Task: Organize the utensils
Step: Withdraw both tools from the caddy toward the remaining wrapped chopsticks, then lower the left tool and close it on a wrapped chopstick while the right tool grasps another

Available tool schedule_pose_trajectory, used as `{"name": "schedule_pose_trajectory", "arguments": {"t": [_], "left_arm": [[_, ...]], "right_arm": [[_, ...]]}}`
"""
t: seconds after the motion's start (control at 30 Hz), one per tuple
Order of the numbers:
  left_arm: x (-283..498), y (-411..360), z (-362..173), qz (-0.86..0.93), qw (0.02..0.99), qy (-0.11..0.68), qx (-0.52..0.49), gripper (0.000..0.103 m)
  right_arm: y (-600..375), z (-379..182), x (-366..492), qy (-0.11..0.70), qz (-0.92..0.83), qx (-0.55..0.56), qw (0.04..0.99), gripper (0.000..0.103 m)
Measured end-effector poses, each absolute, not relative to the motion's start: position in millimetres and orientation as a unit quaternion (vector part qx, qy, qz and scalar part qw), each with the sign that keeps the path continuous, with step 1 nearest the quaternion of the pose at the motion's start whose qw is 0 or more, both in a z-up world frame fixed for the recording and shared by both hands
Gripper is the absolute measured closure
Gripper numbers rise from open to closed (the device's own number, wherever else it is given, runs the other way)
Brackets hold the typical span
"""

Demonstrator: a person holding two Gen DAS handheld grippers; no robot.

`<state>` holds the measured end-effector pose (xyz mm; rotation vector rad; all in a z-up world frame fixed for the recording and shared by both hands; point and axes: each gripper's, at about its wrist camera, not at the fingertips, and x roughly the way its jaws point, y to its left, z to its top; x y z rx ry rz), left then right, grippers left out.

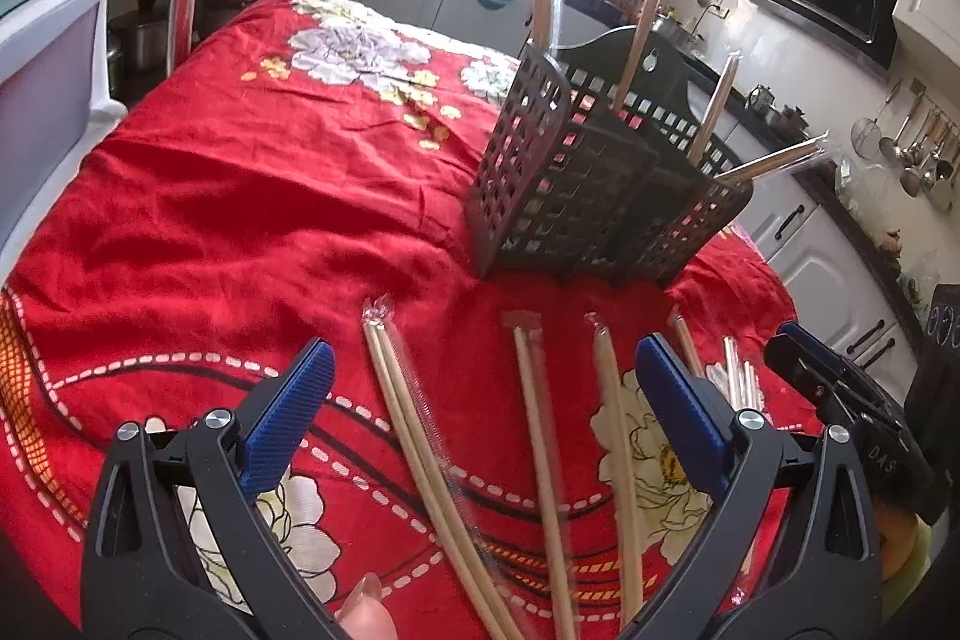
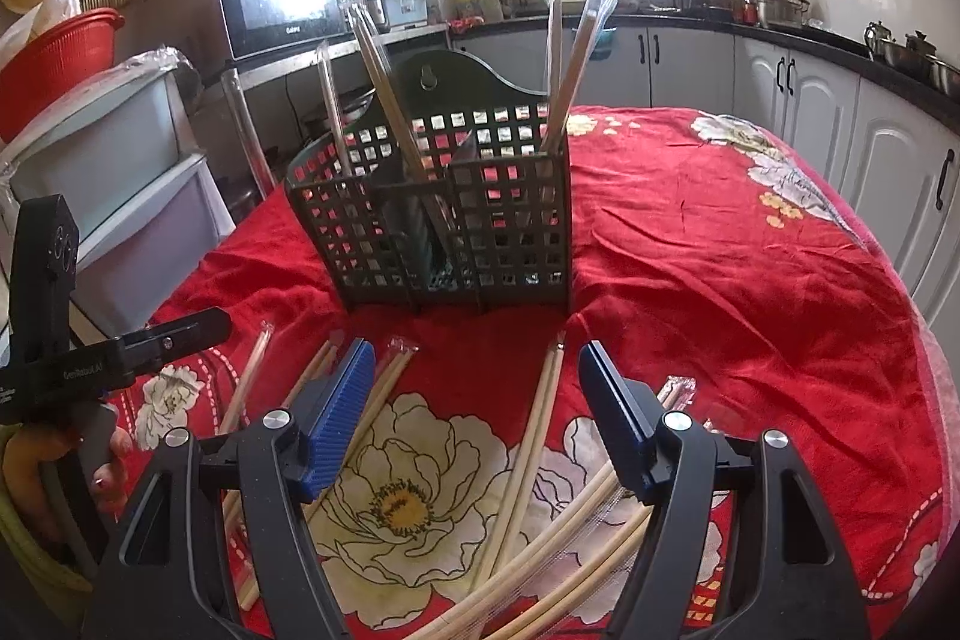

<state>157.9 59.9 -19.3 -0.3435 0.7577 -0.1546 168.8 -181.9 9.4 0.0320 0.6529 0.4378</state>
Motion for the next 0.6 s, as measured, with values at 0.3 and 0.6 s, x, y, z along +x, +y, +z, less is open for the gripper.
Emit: {"name": "schedule_pose_trajectory", "arguments": {"t": [0.3,0.6], "left_arm": [[167,62,-36,-0.065,0.898,0.400,-0.172,0.011],[185,69,-53,-0.062,0.881,0.424,-0.201,0.011]], "right_arm": [[-180,-5,182,0.351,0.205,0.011,0.913,0.035],[-178,-27,208,0.399,0.198,0.010,0.895,0.035]]}}
